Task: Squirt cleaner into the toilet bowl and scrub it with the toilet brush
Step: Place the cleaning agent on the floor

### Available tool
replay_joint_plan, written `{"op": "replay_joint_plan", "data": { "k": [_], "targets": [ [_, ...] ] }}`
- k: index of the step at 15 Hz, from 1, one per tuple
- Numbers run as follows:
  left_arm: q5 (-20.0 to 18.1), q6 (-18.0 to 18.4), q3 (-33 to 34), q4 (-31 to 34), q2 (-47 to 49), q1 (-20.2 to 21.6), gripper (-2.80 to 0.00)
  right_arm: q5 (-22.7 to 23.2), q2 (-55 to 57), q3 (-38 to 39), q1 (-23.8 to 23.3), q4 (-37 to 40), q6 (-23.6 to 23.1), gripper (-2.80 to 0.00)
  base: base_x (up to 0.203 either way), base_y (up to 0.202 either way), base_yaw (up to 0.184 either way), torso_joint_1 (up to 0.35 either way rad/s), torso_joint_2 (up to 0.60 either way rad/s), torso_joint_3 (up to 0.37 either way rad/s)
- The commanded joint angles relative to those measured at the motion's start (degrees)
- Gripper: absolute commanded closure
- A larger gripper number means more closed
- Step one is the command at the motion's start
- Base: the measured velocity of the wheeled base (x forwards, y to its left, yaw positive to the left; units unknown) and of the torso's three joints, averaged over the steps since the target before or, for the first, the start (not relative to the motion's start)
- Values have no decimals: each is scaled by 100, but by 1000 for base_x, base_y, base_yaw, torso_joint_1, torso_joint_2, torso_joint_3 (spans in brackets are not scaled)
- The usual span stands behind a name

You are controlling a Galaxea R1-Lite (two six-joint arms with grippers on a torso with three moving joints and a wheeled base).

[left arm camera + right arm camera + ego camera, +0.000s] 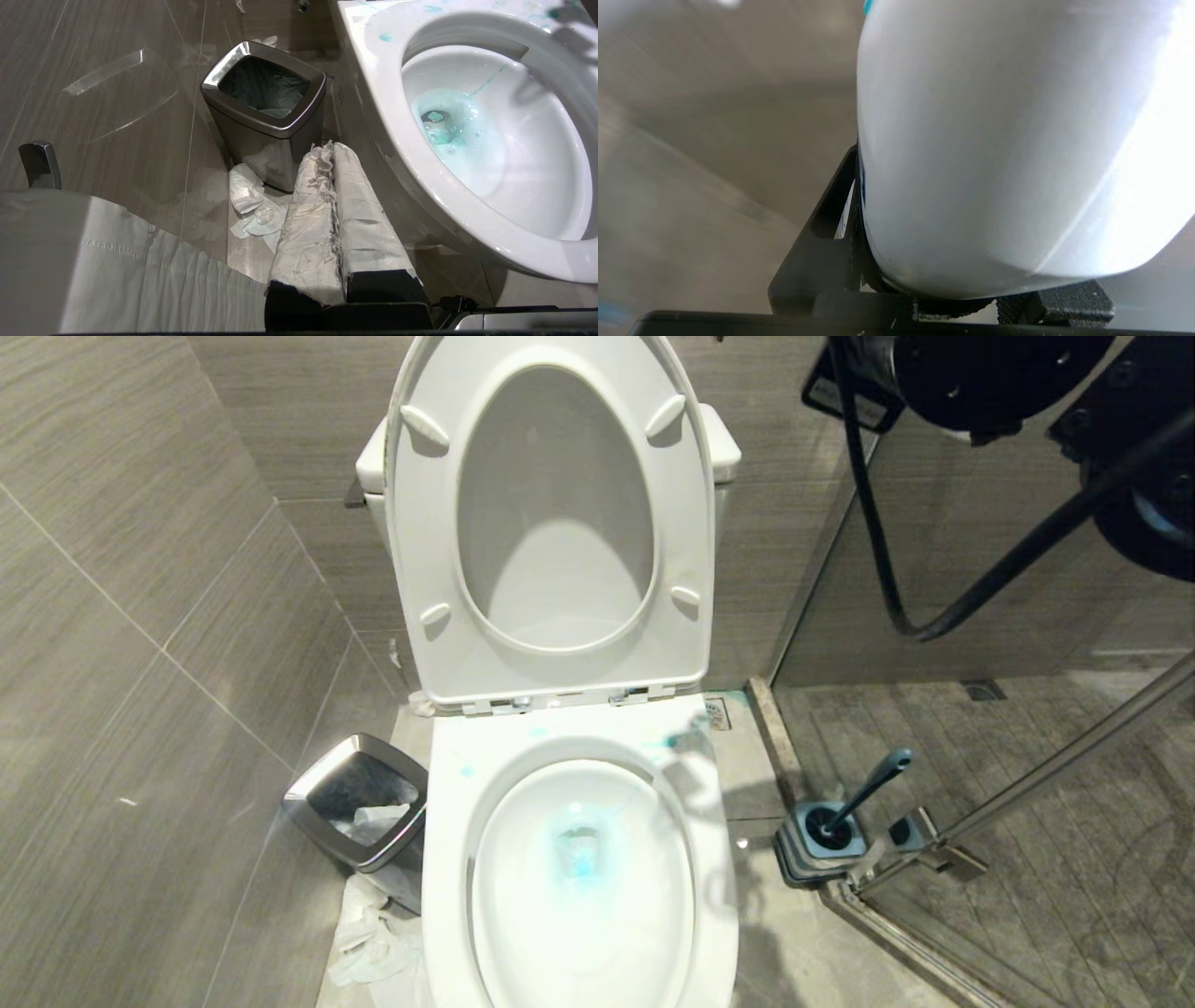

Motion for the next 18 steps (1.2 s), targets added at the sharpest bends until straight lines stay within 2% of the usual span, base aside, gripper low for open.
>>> {"op": "replay_joint_plan", "data": {
  "k": [1, 3, 4, 7, 8, 10, 12, 16, 18],
  "targets": [
    [0, -1, 0, 2, 9, 3, 0, 403, -140, -22, -187, 856, 2358, 0, 0, 0, 0, 0, 0, 0],
    [0, -1, 0, 2, 9, 3, 0, 1411, -566, -29, -679, 2221, 3777, 0, 0, 0, 0, 0, 0, 0],
    [0, -1, 0, 2, 9, 3, 0, 1964, -775, -30, -907, 2804, 4307, 0, 0, 0, 0, 0, 0, 0],
    [0, -1, 0, 2, 9, 3, 0, 4131, -1207, -24, -1722, 4127, 5727, 0, 0, 0, 0, 0, 0, 0],
    [0, -1, 0, 2, 9, 3, 0, 4742, -1297, -5, -2046, 4475, 6398, 0, 0, 0, 0, 0, 0, 0],
    [0, -1, 0, 2, 9, 3, 0, 4984, -1279, 111, -2261, 4693, 7363, 0, 0, 0, 0, 0, 0, 0],
    [0, -1, 0, 3, 9, 3, 0, 5013, -1308, 513, -2287, 4718, 7958, 0, 0, 0, 0, 0, 0, 0],
    [0, -1, 0, 2, 9, 3, 0, 5013, -1481, 1272, -2291, 4667, 8186, 0, 0, 0, 0, 0, 0, 0],
    [0, -1, 0, 2, 9, 3, 0, 4978, -1494, 1496, -2291, 4367, 8197, 0, 0, 0, 0, 0, 0, 0]
  ]
}}
